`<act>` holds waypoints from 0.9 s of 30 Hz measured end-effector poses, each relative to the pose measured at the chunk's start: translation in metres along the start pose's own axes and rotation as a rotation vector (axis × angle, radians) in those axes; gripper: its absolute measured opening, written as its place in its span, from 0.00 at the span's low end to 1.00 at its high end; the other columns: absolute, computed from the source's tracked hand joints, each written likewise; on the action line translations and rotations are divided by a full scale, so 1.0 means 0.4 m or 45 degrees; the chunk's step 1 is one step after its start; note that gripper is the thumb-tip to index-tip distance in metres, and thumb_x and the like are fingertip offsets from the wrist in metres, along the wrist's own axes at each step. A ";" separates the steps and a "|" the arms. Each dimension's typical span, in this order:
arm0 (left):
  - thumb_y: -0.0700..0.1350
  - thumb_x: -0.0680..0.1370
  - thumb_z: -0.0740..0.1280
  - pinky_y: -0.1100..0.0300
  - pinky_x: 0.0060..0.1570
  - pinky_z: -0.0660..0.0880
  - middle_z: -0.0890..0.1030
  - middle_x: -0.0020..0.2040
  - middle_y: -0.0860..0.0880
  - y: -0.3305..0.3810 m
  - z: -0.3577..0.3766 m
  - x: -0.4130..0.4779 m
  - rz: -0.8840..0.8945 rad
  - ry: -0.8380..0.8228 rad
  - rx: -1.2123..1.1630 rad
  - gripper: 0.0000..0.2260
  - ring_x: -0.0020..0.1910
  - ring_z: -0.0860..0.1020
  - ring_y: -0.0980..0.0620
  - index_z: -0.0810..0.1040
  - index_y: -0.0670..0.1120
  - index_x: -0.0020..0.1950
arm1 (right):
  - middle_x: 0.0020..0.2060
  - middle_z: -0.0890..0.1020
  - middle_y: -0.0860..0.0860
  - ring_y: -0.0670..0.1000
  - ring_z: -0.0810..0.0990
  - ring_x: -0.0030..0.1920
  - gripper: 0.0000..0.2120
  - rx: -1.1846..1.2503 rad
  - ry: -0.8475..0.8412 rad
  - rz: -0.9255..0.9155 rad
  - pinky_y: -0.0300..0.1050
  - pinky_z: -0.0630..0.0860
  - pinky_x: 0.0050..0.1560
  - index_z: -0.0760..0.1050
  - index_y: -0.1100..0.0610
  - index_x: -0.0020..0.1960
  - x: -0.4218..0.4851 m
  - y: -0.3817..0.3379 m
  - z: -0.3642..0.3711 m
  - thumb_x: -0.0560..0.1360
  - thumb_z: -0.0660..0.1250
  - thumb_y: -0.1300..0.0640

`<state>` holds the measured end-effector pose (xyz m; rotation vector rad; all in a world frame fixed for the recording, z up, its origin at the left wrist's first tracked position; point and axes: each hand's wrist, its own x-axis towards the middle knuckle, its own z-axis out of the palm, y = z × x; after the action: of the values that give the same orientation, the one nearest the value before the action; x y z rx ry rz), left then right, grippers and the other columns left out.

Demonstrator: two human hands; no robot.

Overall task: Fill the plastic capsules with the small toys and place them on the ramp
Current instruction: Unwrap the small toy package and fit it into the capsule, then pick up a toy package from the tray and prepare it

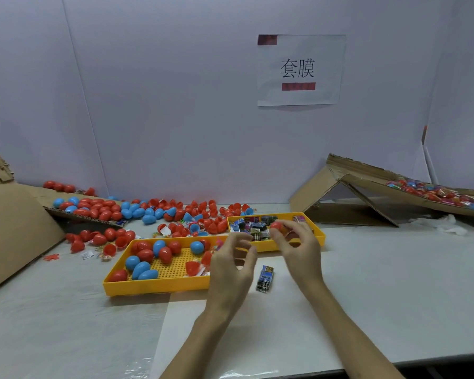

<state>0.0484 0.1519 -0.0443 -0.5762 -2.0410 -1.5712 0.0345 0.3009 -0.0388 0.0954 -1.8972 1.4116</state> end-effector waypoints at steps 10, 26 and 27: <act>0.42 0.79 0.64 0.63 0.47 0.61 0.80 0.59 0.57 -0.039 0.016 -0.026 0.308 -0.680 0.815 0.11 0.58 0.74 0.54 0.82 0.53 0.56 | 0.41 0.85 0.56 0.51 0.81 0.42 0.07 0.803 -0.312 1.119 0.39 0.79 0.38 0.79 0.61 0.50 0.174 -0.014 -0.052 0.81 0.65 0.57; 0.35 0.78 0.60 0.59 0.42 0.68 0.71 0.68 0.49 -0.012 0.039 -0.047 0.191 -0.675 0.798 0.23 0.59 0.75 0.45 0.65 0.50 0.72 | 0.34 0.83 0.46 0.40 0.78 0.31 0.10 -0.185 -0.709 0.434 0.33 0.73 0.31 0.82 0.51 0.42 0.031 0.031 -0.043 0.78 0.68 0.63; 0.34 0.77 0.60 0.59 0.43 0.69 0.71 0.68 0.48 -0.014 0.040 -0.047 0.156 -0.664 0.718 0.25 0.58 0.76 0.46 0.64 0.50 0.72 | 0.35 0.83 0.45 0.39 0.78 0.32 0.09 -0.249 -0.740 0.411 0.33 0.74 0.33 0.82 0.49 0.42 0.019 0.038 -0.044 0.77 0.69 0.61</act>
<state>0.0578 0.1653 -0.0636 -0.9246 -2.6180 -0.7519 0.0310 0.3245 -0.0442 0.1177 -2.6164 1.5057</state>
